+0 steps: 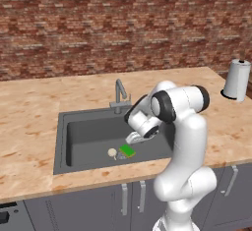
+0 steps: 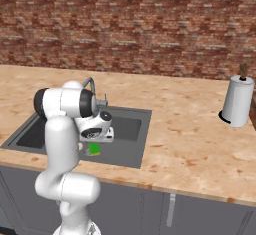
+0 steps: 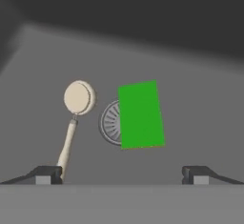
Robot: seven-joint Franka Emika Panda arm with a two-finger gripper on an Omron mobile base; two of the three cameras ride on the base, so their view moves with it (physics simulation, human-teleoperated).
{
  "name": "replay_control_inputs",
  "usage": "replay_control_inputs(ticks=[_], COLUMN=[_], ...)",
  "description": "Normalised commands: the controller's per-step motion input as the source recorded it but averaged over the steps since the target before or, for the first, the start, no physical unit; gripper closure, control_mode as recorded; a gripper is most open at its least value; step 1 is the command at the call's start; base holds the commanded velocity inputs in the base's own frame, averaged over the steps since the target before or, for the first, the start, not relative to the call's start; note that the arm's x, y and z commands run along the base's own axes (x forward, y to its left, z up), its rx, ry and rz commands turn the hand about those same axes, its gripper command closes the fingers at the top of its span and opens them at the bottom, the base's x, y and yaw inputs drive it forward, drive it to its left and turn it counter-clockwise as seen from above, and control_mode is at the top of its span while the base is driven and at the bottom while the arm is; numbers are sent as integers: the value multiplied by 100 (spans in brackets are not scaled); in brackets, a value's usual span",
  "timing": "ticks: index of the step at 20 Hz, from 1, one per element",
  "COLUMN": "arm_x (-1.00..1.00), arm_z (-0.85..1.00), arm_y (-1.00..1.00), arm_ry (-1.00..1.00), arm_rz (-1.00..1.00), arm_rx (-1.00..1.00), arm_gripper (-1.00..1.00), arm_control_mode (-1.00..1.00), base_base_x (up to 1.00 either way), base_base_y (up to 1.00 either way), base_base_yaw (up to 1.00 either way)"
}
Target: Pick up the sponge and dish brush from the sink, and place them back in the cabinet, and close the cabinet door.
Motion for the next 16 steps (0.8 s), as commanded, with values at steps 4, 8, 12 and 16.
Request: replay_control_inputs(ticks=[4, 8, 12, 16], arm_x=[17, 15, 17, 14], arm_z=[-15, -17, -18, -19], arm_y=[3, 9, 10, 9], arm_ry=[2, 0, 0, 0], arm_rz=[0, 0, 0, 0], arm_rx=[0, 0, 0, 0], arm_gripper=[-100, -100, -100, -100], arm_control_mode=[-100, -100, -100, -100], base_base_x=[0, 0, 0, 0], base_base_y=[0, 0, 0, 0], base_base_yaw=[0, 0, 0, 0])
